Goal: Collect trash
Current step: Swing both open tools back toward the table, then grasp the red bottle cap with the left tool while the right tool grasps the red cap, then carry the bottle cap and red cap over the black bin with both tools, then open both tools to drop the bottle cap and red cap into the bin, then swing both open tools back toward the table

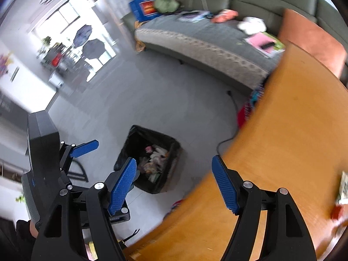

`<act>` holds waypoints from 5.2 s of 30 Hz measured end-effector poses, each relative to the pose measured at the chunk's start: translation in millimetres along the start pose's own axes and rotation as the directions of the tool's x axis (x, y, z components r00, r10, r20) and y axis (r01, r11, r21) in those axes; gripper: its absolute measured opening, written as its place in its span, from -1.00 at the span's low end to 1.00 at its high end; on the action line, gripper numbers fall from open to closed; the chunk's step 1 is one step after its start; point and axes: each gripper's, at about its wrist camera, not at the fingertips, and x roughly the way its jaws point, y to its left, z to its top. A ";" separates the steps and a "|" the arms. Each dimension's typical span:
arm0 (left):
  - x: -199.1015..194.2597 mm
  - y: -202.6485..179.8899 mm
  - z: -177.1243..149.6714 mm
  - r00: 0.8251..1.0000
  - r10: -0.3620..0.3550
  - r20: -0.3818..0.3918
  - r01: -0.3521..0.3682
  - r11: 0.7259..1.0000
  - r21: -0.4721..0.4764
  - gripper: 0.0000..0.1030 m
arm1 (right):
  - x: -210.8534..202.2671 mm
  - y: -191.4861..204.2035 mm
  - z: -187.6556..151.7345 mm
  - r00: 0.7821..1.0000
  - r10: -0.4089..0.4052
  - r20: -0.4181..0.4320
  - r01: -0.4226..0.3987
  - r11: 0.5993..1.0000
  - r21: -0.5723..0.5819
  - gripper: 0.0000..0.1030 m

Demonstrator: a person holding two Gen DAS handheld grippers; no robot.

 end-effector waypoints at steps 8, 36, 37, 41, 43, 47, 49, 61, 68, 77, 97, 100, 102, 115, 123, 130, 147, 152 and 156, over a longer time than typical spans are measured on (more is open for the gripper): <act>-3.6 -106.1 21.3 0.997 -0.080 0.013 0.076 0.977 0.197 0.88 | -44.2 -84.4 -22.6 0.996 -0.067 0.061 0.058 0.989 0.138 0.41; -1.2 -373.7 27.9 0.965 -0.256 -0.062 0.250 0.819 0.516 0.88 | -123.3 -397.5 -126.8 0.979 -0.205 -0.008 0.151 0.697 0.701 0.41; 0.6 -380.1 28.2 0.965 -0.255 -0.067 0.252 0.814 0.523 0.88 | -120.5 -406.1 -128.2 0.981 -0.192 -0.008 0.138 0.679 0.721 0.41; 4.7 -400.1 30.9 0.956 -0.279 -0.086 0.282 0.803 0.526 0.88 | -109.6 -427.8 -131.7 0.986 -0.164 -0.017 0.117 0.622 0.774 0.41; 6.2 -409.2 30.8 0.954 -0.287 -0.090 0.289 0.795 0.534 0.88 | -104.0 -432.5 -131.1 0.988 -0.153 -0.024 0.113 0.609 0.785 0.41; 10.4 -422.6 31.9 0.948 -0.303 -0.100 0.308 0.786 0.537 0.88 | -93.5 -439.5 -127.1 0.990 -0.131 -0.044 0.115 0.600 0.792 0.41; 13.4 -428.5 35.2 0.943 -0.315 -0.108 0.322 0.786 0.527 0.88 | -91.5 -443.2 -125.0 0.991 -0.128 -0.050 0.118 0.608 0.785 0.41; 44.3 -451.9 48.1 0.924 -0.318 -0.214 0.382 0.816 0.434 0.20 | -90.1 -443.9 -120.6 0.982 -0.162 -0.098 0.185 0.724 0.664 0.10; 47.9 -451.2 49.6 0.906 -0.357 -0.228 0.422 0.810 0.407 -0.16 | -109.3 -441.2 -134.6 0.986 -0.162 -0.041 0.148 0.732 0.665 0.09; 29.8 -421.6 36.2 0.904 -0.383 -0.192 0.428 0.800 0.420 -0.16 | -129.6 -417.2 -131.2 0.984 -0.176 0.005 0.131 0.753 0.644 0.09; -6.9 -279.7 22.4 0.925 -0.372 -0.080 0.379 0.883 0.276 -0.16 | -92.3 -266.2 -69.3 0.996 -0.083 0.020 0.064 0.886 0.459 0.09; -10.0 -248.8 21.8 0.934 -0.351 -0.061 0.355 0.903 0.242 -0.16 | -80.2 -235.6 -56.7 0.998 -0.058 0.014 0.047 0.906 0.421 0.10; -9.5 -232.9 19.7 0.940 -0.338 -0.047 0.340 0.915 0.219 -0.16 | -69.9 -211.6 -47.5 0.999 -0.040 0.007 0.034 0.921 0.387 0.10; -13.8 -78.3 -1.8 0.973 -0.230 0.023 0.230 0.973 -0.002 -0.16 | -2.0 -62.1 -1.6 0.995 0.056 -0.088 -0.042 0.988 0.152 0.10; -7.9 26.1 -31.9 0.994 -0.112 0.017 0.113 0.977 -0.180 -0.16 | 45.9 30.0 13.2 0.982 0.088 -0.168 -0.091 0.996 -0.008 0.11; 0.8 99.6 -55.2 0.999 -0.034 -0.028 0.024 0.955 -0.297 -0.16 | 87.2 93.7 20.9 0.969 0.103 -0.226 -0.129 0.986 -0.103 0.11; -6.0 198.0 -87.2 0.989 0.123 -0.086 -0.149 0.886 -0.440 0.88 | 133.9 200.9 41.1 0.957 0.132 -0.259 -0.199 0.947 -0.254 0.47; -4.4 199.3 -88.6 0.989 0.120 -0.087 -0.146 0.883 -0.446 0.88 | 131.0 196.2 37.6 0.956 0.130 -0.262 -0.196 0.949 -0.246 0.47; -5.6 194.3 -86.8 0.990 0.115 -0.079 -0.138 0.891 -0.432 0.88 | 122.7 190.8 34.6 0.959 0.130 -0.251 -0.192 0.952 -0.240 0.47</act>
